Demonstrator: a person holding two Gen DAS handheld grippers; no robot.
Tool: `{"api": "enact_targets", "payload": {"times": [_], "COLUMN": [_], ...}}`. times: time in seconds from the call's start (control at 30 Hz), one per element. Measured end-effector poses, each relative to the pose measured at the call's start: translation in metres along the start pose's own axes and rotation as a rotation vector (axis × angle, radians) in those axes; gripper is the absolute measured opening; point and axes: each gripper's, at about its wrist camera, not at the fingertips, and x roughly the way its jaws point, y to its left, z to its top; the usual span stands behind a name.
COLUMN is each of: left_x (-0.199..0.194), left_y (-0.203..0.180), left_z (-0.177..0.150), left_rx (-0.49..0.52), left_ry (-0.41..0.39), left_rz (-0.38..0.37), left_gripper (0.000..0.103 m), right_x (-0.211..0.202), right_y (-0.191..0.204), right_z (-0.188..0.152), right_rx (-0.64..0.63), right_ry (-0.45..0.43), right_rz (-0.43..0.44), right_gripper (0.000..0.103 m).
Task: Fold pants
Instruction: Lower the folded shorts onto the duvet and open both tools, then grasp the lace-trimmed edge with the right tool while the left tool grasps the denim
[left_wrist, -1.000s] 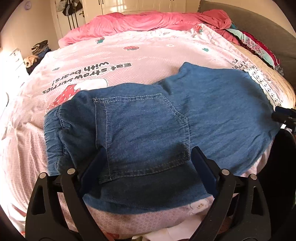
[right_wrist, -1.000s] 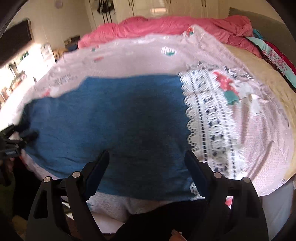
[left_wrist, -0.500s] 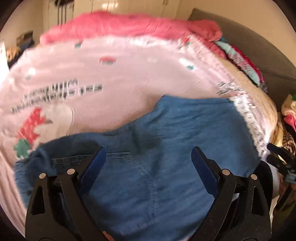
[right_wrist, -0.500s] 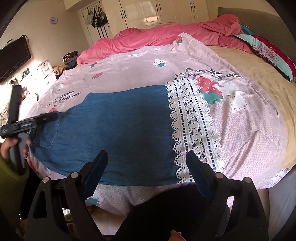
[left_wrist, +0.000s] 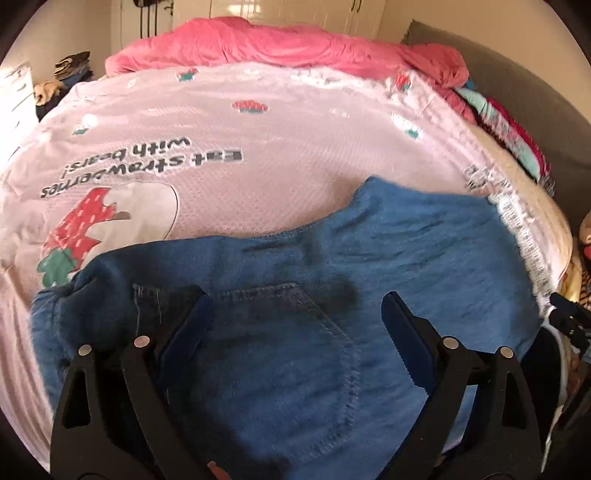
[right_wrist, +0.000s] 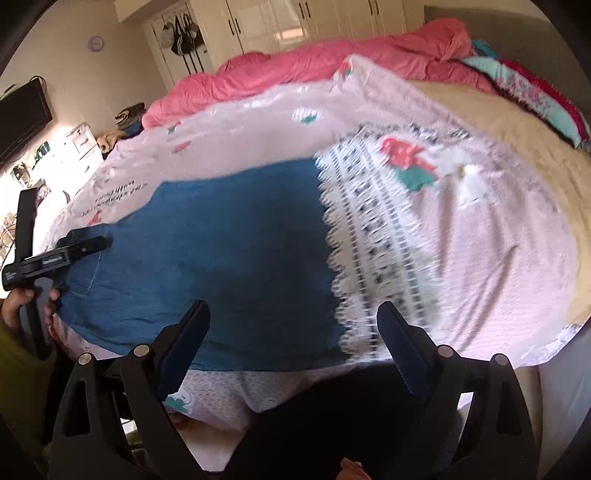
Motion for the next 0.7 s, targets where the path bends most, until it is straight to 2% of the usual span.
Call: {"api": "enact_targets", "payload": {"times": [0.17, 0.3, 0.5, 0.7], "left_x": [-0.027, -0.035, -0.024, 0.006], "left_y": [-0.027, -0.059, -0.110, -0.167], "left_z": [0.004, 0.012, 0.028, 0.045], "left_rx": [0.061, 0.134, 0.246, 0.379], "left_ry": [-0.044, -0.062, -0.050, -0.004], "left_rz": [-0.032, -0.059, -0.097, -0.136], "left_gripper": [0.088, 0.091, 0.091, 0.091], "right_x": [-0.021, -0.031, -0.031, -0.026], "right_y": [-0.023, -0.035, -0.056, -0.073], "right_z": [-0.003, -0.011, -0.022, -0.025], "right_rx": [0.069, 0.107, 0.183, 0.279], "right_ry": [-0.058, -0.076, -0.071, -0.068], "right_rz": [-0.008, -0.014, -0.014, 0.038], "right_gripper": [0.091, 0.091, 0.091, 0.091]}}
